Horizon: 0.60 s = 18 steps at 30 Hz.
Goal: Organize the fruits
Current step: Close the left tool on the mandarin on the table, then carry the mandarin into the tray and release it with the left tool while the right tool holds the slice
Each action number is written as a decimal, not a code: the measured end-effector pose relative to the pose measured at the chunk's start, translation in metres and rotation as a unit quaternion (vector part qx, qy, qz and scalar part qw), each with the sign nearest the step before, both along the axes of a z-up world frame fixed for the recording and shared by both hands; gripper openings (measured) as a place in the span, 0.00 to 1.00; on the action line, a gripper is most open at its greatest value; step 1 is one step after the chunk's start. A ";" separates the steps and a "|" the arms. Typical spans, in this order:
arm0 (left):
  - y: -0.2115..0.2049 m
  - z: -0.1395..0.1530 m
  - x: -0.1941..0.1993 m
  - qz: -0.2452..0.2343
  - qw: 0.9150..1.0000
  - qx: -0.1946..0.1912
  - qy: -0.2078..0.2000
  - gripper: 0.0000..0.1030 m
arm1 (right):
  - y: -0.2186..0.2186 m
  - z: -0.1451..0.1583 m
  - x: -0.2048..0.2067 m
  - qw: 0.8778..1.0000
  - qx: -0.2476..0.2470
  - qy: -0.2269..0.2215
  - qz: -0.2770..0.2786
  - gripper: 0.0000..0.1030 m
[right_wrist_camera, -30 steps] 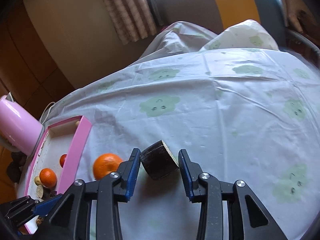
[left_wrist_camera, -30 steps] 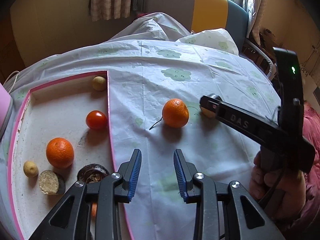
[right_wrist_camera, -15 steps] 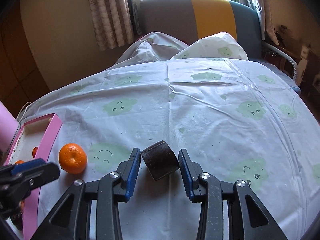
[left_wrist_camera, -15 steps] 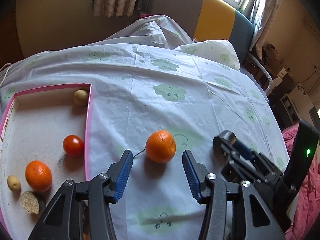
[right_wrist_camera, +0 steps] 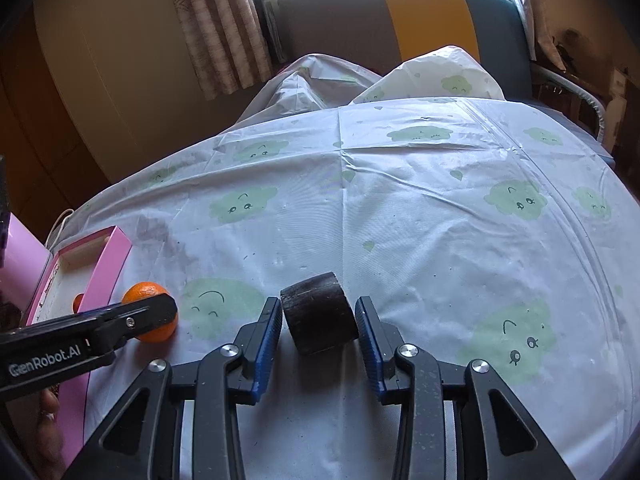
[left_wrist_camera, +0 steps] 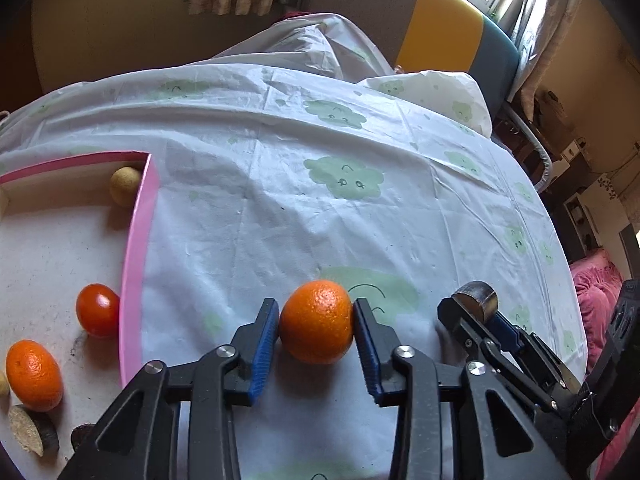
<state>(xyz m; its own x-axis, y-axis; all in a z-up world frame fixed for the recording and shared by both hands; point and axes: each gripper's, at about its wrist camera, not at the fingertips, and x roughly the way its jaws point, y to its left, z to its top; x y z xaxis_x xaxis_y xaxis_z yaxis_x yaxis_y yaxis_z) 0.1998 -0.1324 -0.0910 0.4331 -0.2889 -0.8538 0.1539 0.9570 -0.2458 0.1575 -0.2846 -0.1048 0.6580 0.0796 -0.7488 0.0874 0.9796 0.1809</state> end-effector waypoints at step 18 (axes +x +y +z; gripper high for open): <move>0.009 0.031 -0.048 -0.006 0.998 0.041 -0.051 0.34 | 0.001 -0.001 0.000 1.000 -0.010 0.001 -0.004 0.32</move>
<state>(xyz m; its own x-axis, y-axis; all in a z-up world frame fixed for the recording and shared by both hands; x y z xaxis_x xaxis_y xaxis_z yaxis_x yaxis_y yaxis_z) 0.1513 -0.1237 -0.0596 0.5167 -0.2259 -0.8258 0.1858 0.9712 -0.1494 0.1574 -0.2835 -0.1057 0.6574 0.0582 -0.7513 0.0965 0.9823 0.1606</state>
